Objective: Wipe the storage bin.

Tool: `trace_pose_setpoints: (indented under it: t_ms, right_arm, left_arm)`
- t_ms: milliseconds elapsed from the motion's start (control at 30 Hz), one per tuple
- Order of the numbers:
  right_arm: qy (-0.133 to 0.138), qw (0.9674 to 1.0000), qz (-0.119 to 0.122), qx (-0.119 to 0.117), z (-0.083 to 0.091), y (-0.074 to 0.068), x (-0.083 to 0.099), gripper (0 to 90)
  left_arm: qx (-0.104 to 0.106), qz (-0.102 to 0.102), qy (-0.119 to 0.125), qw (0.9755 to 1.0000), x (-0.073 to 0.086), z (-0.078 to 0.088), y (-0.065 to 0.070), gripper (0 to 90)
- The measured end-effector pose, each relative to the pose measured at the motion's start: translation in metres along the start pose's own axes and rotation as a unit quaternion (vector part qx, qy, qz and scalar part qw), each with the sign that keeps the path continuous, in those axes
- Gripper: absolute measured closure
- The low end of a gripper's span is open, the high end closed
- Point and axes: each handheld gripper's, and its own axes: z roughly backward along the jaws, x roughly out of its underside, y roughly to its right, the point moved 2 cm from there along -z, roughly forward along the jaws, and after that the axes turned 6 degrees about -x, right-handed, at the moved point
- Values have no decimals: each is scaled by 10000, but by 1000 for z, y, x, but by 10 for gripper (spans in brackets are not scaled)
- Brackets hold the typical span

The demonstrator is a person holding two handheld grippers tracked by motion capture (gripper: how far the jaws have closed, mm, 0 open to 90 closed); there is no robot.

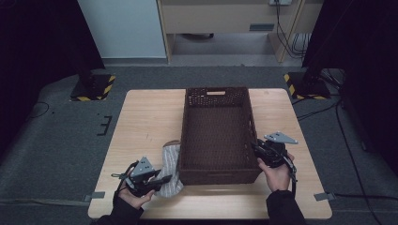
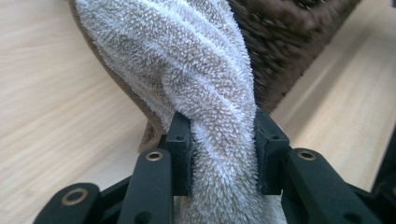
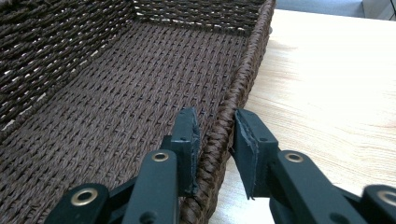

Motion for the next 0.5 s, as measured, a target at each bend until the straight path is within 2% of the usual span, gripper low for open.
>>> trace_pose_setpoints:
  t_ms: [133, 267, 300, 433, 500]
  right_arm:
    - [2, 10000, 10, -2, 0, 0, 0, 704]
    - [15, 10000, 7, -1, 0, 0, 0, 703]
    - [18, 10000, 4, -7, 0, 0, 0, 702]
    - [-47, 10000, 81, 20, 0, -1, -1, 700]
    - [-91, 9999, 129, 55, -1, -1, -2, 700]
  left_arm:
    - [-183, 90, 132, 9997, -4, 6, -9, 639]
    - [-458, 223, 345, 9981, -11, 17, -22, 639]
    - [-573, 290, 401, 9971, -13, 20, -27, 639]
    - [-815, 549, 535, 9937, -19, 28, -43, 639]
    - [-962, 714, 618, 9909, -25, 31, -49, 639]
